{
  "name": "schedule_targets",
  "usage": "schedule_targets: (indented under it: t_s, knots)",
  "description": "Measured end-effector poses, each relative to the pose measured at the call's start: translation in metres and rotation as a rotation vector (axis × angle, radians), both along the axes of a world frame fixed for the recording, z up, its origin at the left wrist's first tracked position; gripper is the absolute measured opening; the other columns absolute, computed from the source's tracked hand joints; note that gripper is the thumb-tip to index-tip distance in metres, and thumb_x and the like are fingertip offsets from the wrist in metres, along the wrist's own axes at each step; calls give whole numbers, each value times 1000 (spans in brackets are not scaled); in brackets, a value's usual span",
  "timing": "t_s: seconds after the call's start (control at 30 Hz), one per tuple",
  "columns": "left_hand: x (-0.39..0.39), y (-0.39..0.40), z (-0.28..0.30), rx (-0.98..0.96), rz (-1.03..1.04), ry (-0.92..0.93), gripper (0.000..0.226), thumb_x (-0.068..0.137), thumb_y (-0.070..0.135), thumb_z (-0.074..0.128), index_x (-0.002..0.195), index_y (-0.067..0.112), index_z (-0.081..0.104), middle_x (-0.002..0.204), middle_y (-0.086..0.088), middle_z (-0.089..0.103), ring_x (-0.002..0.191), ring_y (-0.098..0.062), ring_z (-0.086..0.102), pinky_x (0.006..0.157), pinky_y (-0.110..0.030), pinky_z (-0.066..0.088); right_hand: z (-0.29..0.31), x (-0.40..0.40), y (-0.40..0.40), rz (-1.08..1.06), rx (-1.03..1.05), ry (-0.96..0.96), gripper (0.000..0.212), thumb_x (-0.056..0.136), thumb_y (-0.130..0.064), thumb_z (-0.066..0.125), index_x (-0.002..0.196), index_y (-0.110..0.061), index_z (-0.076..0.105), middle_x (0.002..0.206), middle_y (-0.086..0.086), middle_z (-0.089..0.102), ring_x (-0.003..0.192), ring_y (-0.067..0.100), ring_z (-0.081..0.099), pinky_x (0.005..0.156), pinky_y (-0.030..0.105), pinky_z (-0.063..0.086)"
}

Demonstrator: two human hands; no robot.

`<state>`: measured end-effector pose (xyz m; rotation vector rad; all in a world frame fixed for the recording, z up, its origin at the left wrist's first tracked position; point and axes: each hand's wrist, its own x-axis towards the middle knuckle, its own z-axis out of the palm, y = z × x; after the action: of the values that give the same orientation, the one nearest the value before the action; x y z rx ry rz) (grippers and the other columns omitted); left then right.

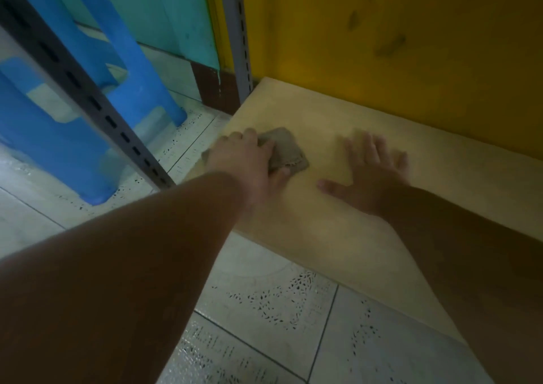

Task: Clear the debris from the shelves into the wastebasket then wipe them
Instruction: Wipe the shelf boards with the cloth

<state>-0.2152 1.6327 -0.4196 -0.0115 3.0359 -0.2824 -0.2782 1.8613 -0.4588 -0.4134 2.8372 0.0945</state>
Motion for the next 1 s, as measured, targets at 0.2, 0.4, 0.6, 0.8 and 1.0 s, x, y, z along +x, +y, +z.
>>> schedule_targets:
  t_s: [0.2,0.4,0.6,0.8,1.0]
  knots:
    - [22,-10,-19,253,-52,14,72,93,65,35,151,22,29,165,-1,9,150,-22,11,118,-39,9,0,2,0,8,2,32,124,51,-102,2,153,-32,-13,162,6,-18,148,25,-17,115,62,-2]
    - [45,-19,-24,248,-10,-71,73,96,68,19,155,38,-10,165,4,-15,151,-17,-10,108,-30,-10,1,5,4,40,7,17,120,56,-100,4,153,-32,-13,161,6,-18,148,26,-18,115,59,-4]
    - [66,-14,-25,218,260,-61,64,103,49,11,157,21,-9,165,-7,-13,151,-23,-12,116,-35,-8,-1,38,8,0,-22,6,91,83,-80,7,155,-26,-9,162,6,-16,149,26,-16,119,50,-3]
    - [96,44,-30,315,286,-47,62,104,44,10,156,18,-10,164,-11,-13,151,-26,-13,122,-39,-5,4,78,26,31,-113,2,67,100,-52,19,156,-20,2,163,6,-8,150,22,-10,120,41,-2]
    - [83,54,-22,286,62,-135,62,105,40,13,156,14,-11,164,-6,-17,150,-22,-16,123,-39,-4,26,105,57,-75,-279,-32,60,102,-40,34,155,-17,18,163,4,7,150,19,3,121,36,13]
